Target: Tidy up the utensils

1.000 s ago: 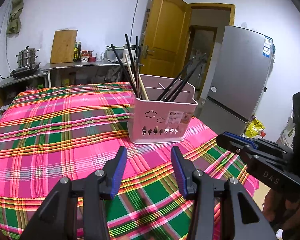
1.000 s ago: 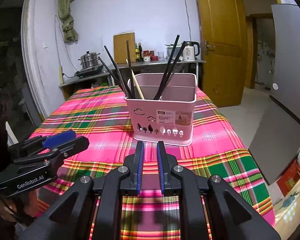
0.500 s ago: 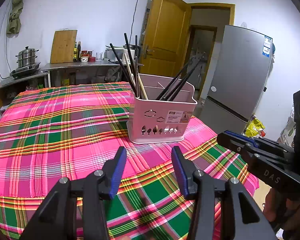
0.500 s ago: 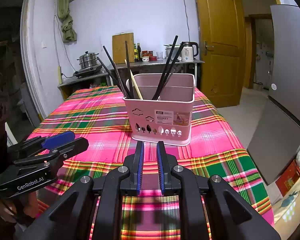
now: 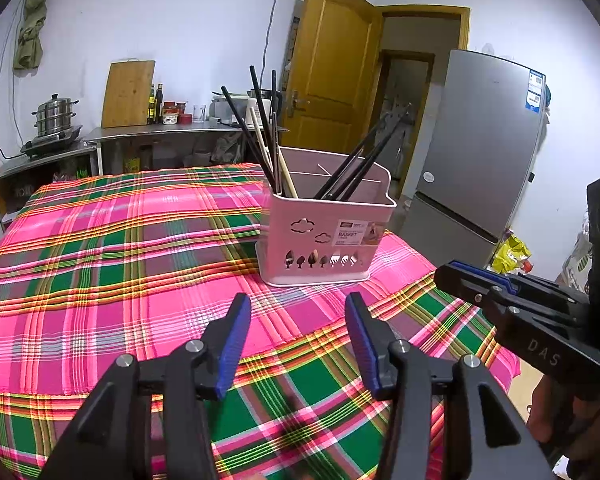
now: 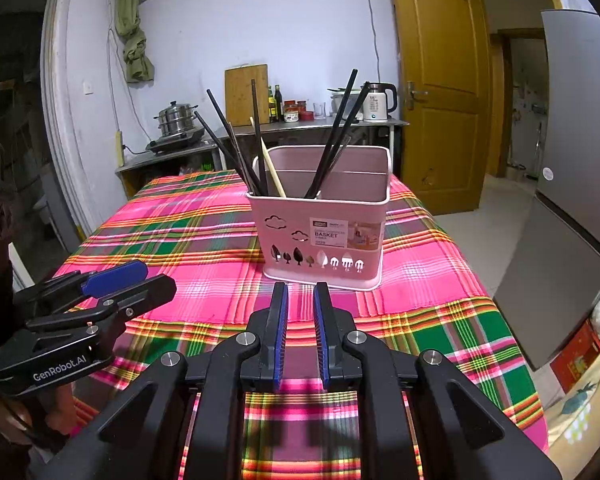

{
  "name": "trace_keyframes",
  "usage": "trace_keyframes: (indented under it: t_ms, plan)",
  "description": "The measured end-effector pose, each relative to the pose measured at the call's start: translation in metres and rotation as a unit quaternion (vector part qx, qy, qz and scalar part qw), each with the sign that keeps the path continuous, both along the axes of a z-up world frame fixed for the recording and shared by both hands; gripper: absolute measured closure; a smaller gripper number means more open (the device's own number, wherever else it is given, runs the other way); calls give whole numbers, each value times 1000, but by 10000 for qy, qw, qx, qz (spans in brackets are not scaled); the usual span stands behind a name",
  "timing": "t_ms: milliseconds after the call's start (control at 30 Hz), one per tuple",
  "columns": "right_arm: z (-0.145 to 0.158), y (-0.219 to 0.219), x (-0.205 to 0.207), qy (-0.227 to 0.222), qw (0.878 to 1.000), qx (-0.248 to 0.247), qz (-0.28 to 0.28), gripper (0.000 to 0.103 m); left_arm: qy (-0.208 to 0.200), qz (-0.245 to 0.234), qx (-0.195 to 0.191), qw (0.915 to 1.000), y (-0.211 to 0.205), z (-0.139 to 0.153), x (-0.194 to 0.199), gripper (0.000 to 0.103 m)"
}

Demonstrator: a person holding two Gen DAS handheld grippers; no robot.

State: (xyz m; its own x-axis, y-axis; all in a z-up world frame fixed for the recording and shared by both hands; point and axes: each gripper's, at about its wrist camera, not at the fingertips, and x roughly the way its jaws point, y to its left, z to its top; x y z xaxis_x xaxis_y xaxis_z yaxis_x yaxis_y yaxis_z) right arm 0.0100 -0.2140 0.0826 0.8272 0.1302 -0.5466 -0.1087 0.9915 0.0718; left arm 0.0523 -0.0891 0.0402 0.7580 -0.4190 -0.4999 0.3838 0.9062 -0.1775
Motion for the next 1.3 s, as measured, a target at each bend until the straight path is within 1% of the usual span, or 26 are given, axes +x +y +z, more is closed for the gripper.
trace_keyframes:
  t_ms: [1000, 1300]
  plan:
    - [0, -1, 2, 31, 10000, -44, 2, 90, -30, 72, 28, 10000, 2, 1, 2, 52]
    - [0, -1, 2, 31, 10000, -47, -2, 90, -36, 13, 19, 10000, 1, -1, 1, 52]
